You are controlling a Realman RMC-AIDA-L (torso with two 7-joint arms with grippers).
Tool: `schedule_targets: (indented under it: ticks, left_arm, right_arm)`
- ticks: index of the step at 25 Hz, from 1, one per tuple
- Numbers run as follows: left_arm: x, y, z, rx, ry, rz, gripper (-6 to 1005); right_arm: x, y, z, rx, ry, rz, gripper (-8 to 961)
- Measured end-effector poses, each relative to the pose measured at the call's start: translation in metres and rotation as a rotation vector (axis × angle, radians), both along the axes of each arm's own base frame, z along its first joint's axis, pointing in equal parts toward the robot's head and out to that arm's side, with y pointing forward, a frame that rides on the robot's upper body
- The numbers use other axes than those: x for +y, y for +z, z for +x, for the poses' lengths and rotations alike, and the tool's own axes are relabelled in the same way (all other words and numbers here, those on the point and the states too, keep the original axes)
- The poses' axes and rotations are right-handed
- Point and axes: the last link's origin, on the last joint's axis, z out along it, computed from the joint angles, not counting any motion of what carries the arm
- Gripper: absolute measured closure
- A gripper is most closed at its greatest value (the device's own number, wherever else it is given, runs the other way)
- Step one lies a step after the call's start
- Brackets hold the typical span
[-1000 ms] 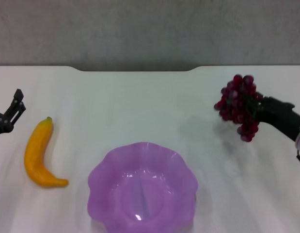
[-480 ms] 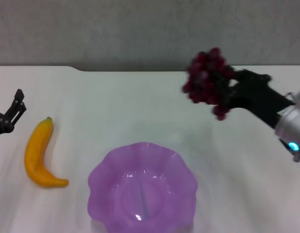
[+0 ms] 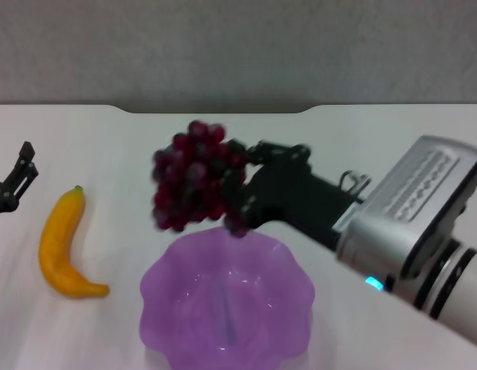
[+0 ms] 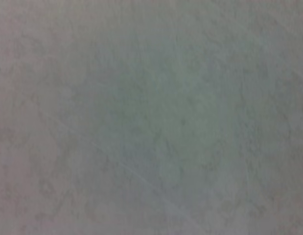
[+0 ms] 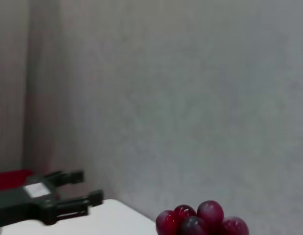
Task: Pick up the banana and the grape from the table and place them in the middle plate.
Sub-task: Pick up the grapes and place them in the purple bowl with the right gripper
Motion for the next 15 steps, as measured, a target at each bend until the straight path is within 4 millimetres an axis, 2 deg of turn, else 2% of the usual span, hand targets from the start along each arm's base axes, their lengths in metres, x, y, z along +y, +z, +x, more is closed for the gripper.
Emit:
schedule_targets:
  ticks: [3, 8, 15]
  left_arm:
    - [-0.001, 0.001, 0.001, -0.002, -0.009, 0.009, 119]
    - [-0.002, 0.002, 0.001, -0.004, -0.011, 0.013, 119]
    - [-0.003, 0.004, 0.003, 0.007, -0.03, 0.029, 119]
  right_arm:
    - [-0.011, -0.011, -0.004, -0.02, -0.004, -0.024, 685]
    - [-0.021, -0.027, 0.004, -0.077, -0.05, -0.049, 686]
    - [-0.035, -0.042, 0.002, -0.118, -0.029, -0.093, 688]
